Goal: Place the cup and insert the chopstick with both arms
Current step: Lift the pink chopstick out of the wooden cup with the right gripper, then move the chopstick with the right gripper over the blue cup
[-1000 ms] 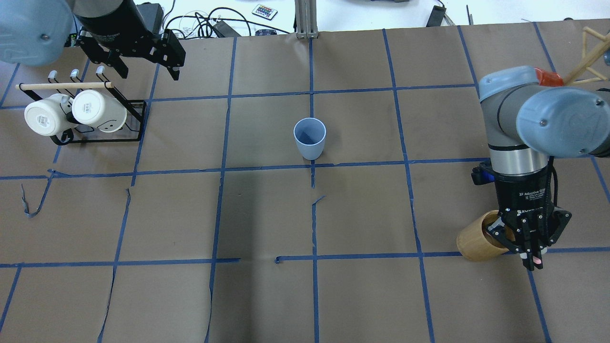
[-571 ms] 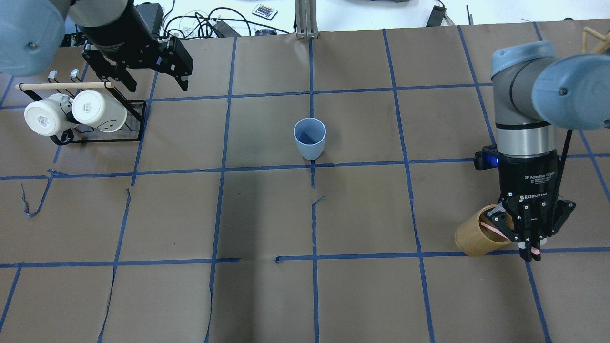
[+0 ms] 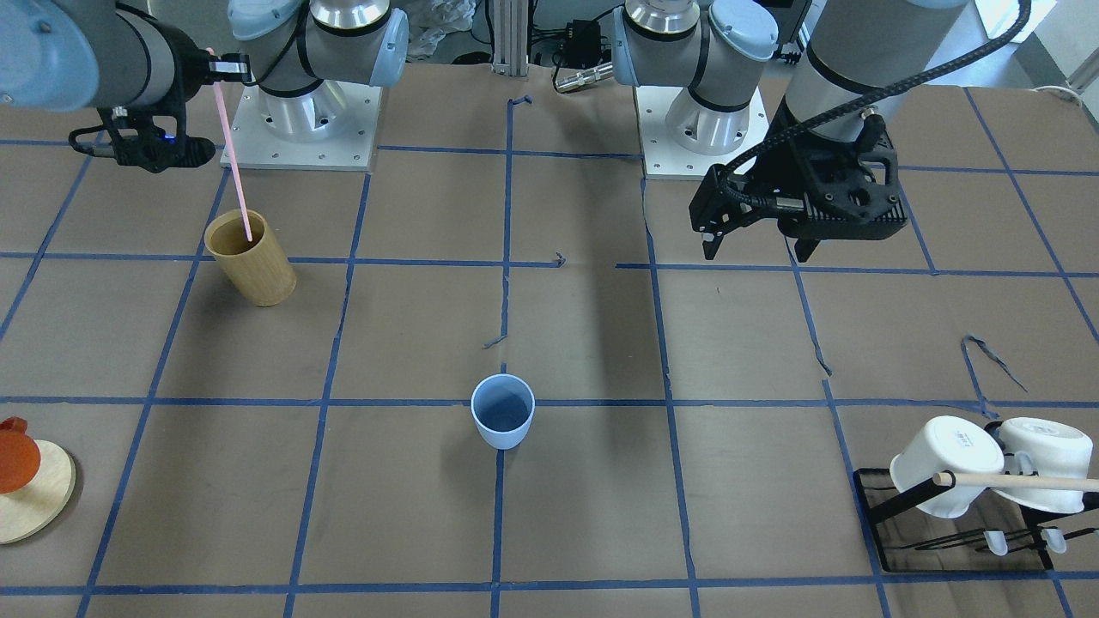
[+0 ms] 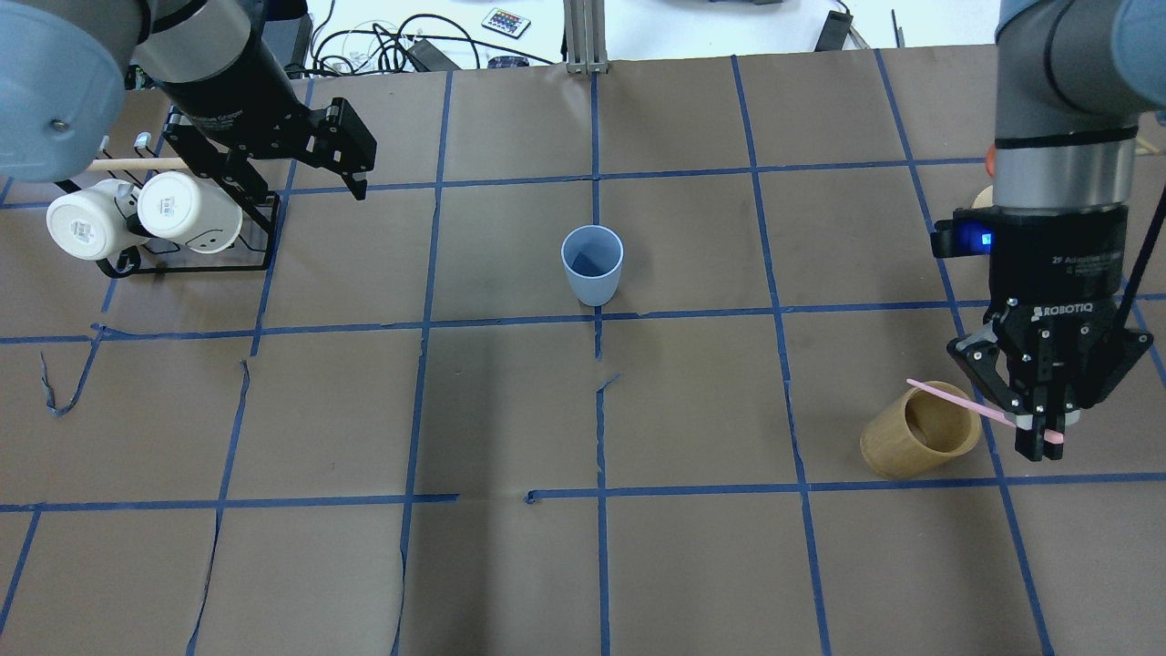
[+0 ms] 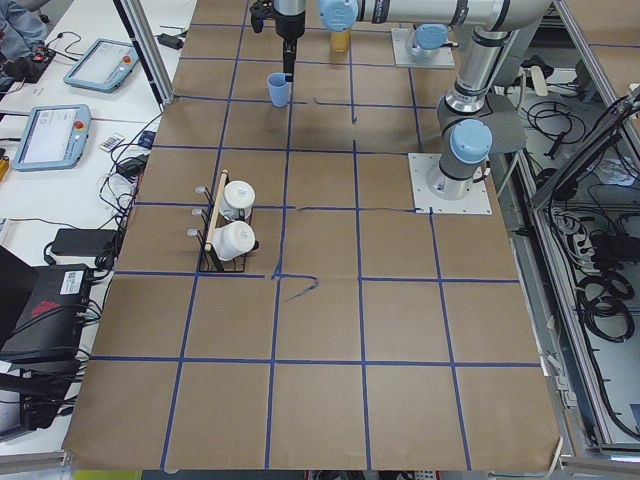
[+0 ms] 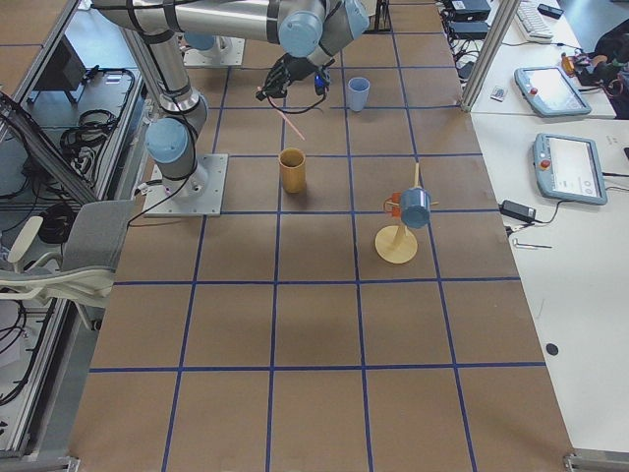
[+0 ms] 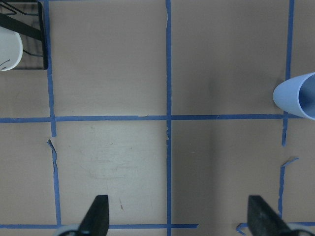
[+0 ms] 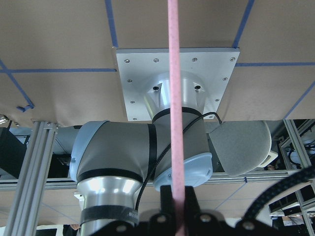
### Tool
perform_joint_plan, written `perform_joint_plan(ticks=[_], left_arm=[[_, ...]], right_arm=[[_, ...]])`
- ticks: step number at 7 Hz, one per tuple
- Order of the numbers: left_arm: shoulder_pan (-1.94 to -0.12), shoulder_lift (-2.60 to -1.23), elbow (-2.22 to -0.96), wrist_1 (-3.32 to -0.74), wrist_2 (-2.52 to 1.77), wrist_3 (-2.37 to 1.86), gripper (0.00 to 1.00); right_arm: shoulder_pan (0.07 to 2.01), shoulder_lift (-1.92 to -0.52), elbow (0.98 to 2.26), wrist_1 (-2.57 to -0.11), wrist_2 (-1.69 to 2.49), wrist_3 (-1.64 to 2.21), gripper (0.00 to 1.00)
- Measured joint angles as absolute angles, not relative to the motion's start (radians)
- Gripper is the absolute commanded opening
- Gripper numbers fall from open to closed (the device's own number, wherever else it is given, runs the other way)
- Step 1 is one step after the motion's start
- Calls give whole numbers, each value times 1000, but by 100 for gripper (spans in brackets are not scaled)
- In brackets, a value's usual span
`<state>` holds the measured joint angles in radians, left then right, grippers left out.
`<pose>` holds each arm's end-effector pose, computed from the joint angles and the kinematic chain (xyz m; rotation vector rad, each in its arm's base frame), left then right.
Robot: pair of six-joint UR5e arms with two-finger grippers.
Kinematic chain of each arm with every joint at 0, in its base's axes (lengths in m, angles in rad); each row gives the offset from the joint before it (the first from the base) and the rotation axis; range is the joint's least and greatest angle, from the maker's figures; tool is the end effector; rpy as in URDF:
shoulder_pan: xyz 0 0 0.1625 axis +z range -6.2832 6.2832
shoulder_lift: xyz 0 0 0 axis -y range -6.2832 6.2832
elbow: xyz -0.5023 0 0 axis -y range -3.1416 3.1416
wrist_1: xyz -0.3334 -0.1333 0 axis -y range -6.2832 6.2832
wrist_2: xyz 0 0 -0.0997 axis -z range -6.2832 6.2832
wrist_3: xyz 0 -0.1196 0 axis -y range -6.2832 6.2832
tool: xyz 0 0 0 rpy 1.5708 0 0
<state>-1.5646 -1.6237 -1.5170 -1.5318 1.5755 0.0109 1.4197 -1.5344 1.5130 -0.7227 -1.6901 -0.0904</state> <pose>-0.1299 -0.4652 0.5489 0.0072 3.1359 -0.0625 0.0678 -0.3459 0.5178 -0.0119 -2.8621 -1.2664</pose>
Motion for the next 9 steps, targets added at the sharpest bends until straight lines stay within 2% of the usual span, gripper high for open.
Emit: perform_joint_plan(ticks=[2,4,6,9], left_arm=[[-1563,-1623,-1519,-1531,1580,16,100],[-1562,-1624,-1520,-1531,1583,17,100],[-1562,-1624,-1521,-1531,1582,17,100],[-1562,-1624,-1522,-1528,1577,17,100]], right_arm=[[1434,-1502,1445,-715,-1508,-15,0],[1528,-1397,1379,-815,-1321,201,0],[1629,-1268,1250,-897,-1137,412,0],[1659,-1157,1142,-1013,-829,519,0]])
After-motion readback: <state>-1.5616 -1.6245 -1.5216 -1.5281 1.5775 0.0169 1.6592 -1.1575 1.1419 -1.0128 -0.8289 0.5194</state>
